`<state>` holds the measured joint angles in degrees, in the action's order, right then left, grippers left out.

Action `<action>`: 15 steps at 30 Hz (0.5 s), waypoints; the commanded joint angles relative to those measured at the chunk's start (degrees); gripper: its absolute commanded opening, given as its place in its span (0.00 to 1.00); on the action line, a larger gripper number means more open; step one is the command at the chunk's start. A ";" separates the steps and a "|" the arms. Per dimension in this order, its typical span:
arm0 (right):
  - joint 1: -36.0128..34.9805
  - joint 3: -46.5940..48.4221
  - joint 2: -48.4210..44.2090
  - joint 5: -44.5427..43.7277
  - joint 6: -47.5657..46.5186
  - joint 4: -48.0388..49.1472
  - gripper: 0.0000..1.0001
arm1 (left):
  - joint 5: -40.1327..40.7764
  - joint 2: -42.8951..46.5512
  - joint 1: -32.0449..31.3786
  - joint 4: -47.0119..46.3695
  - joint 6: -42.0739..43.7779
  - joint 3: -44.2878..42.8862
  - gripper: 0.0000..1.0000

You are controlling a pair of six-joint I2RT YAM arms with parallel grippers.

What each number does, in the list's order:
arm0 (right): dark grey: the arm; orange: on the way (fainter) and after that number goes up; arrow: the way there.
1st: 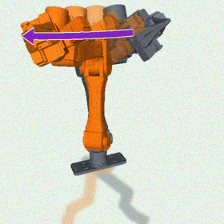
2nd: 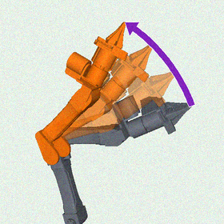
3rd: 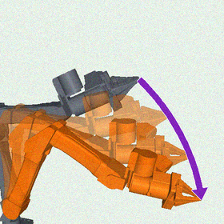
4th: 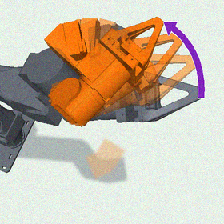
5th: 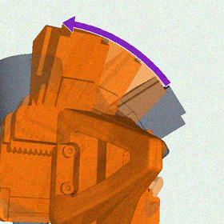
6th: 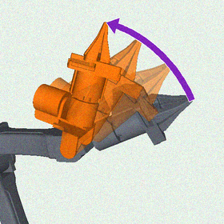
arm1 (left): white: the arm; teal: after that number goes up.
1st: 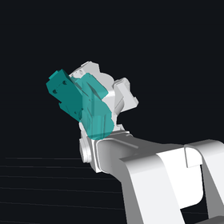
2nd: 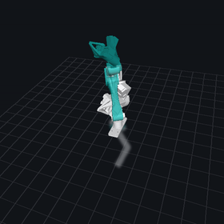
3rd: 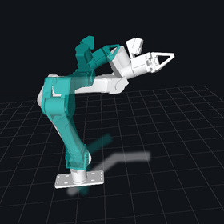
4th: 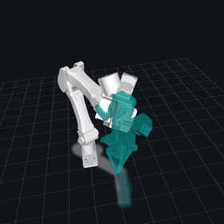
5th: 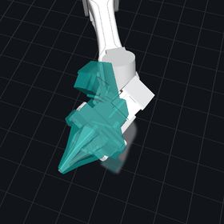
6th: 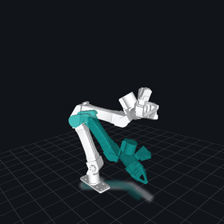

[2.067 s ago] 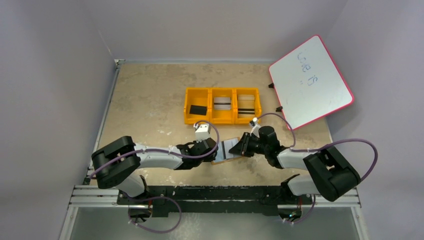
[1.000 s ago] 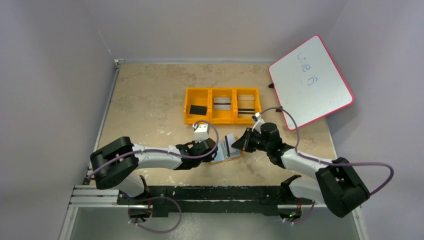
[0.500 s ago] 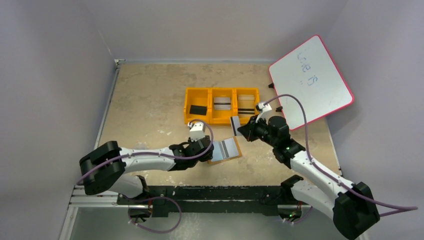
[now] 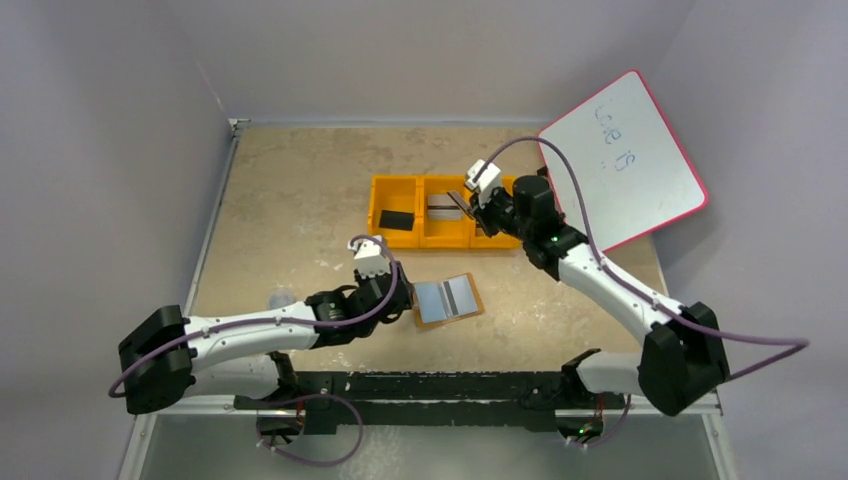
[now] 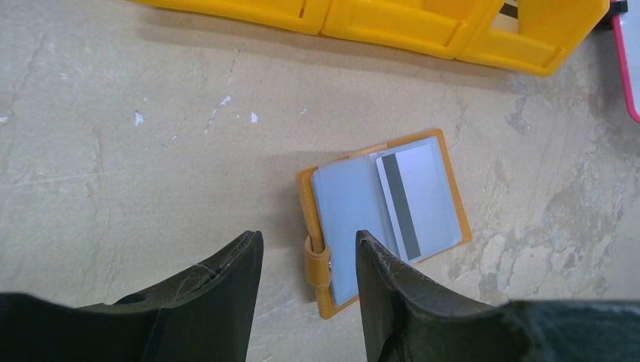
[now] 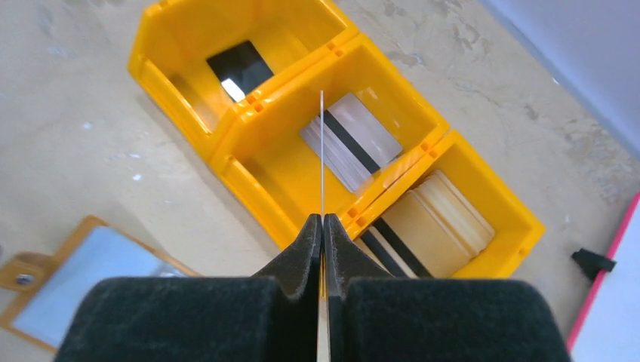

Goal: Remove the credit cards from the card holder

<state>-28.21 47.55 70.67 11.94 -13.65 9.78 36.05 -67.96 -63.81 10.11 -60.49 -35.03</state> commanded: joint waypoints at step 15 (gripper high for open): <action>0.06 31.83 26.45 8.39 -22.35 -30.16 0.00 | 4.74 6.78 0.04 5.16 -1.02 1.51 0.48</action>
<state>-28.21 72.86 93.65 17.74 -32.23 -13.65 38.72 -62.98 -63.81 14.74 -60.93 -32.99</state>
